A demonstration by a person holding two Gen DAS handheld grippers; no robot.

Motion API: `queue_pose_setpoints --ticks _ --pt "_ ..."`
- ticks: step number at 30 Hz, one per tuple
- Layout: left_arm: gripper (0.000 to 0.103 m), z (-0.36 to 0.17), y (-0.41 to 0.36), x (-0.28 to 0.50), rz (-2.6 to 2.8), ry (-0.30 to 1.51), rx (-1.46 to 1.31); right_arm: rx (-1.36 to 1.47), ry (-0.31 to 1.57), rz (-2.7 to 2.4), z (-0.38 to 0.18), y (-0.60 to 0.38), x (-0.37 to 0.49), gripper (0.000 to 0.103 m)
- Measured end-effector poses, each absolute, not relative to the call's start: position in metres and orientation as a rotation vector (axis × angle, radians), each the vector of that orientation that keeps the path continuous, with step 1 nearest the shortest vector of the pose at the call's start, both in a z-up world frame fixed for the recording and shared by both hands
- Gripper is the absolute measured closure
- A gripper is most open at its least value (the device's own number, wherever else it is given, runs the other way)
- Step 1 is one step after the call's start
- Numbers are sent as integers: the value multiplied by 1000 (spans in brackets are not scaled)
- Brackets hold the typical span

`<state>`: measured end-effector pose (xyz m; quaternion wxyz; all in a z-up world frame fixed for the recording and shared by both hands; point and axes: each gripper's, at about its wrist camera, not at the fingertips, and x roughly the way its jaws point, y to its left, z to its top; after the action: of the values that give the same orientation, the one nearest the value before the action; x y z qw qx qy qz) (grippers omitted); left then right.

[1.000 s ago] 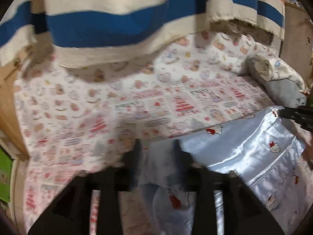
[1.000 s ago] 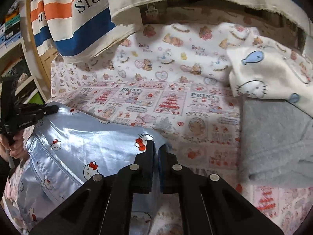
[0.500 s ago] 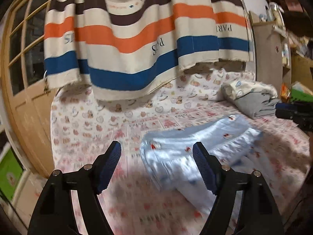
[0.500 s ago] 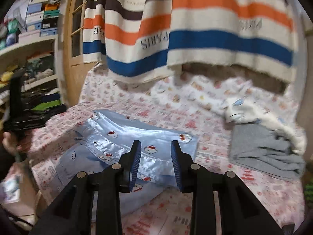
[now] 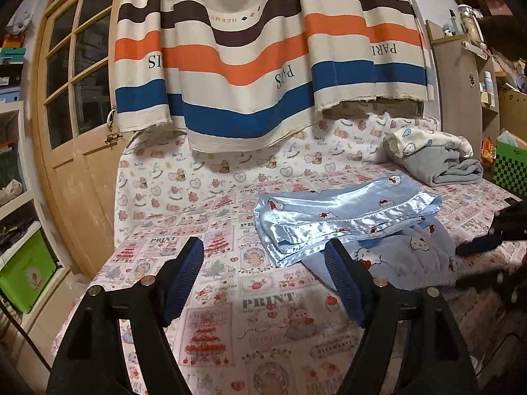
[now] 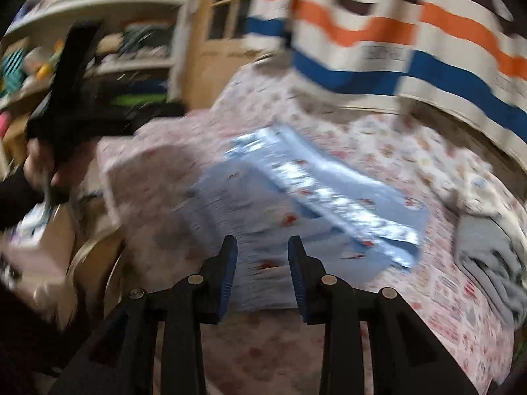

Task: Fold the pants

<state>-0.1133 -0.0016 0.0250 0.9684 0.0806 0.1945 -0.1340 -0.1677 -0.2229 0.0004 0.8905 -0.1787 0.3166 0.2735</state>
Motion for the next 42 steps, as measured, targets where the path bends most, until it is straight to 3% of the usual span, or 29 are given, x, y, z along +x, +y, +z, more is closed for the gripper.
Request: queue_pose_setpoints --ticks 3,11,16,23,25,28,30,32,34,35,36,42 --pt "29 26 -3 -120 -308 388 164 -420 670 604 -6 -207 -171 49" --pt "23 1 -40 -132 -539 476 388 -529 693 450 -28 -194 -158 50" --pt "23 -9 -57 -140 -630 467 462 -446 747 479 -27 -206 -144 78" --pt "24 -8 -74 -125 -600 480 472 -359 740 548 -10 -221 -137 80" --pt "28 -8 -77 -121 -639 520 439 -371 735 553 -9 -222 -137 80" --pt "43 -14 -87 -116 -639 541 464 -372 732 563 -10 -223 -140 80" --pt "78 -18 -92 -110 -641 563 459 -379 723 566 -11 -223 -139 80" --pt "95 -16 -93 -102 -627 594 406 -395 703 558 -12 -223 -142 79" --pt "95 -10 -92 -91 -656 625 338 -446 640 525 -12 -221 -148 67" --pt "95 -7 -91 -86 -671 642 310 -478 592 505 -11 -219 -153 47" --pt "95 -2 -91 -80 -682 663 282 -497 552 502 -10 -219 -157 34" --pt "95 22 -94 -49 -690 715 215 -591 533 520 -10 -207 -160 34"
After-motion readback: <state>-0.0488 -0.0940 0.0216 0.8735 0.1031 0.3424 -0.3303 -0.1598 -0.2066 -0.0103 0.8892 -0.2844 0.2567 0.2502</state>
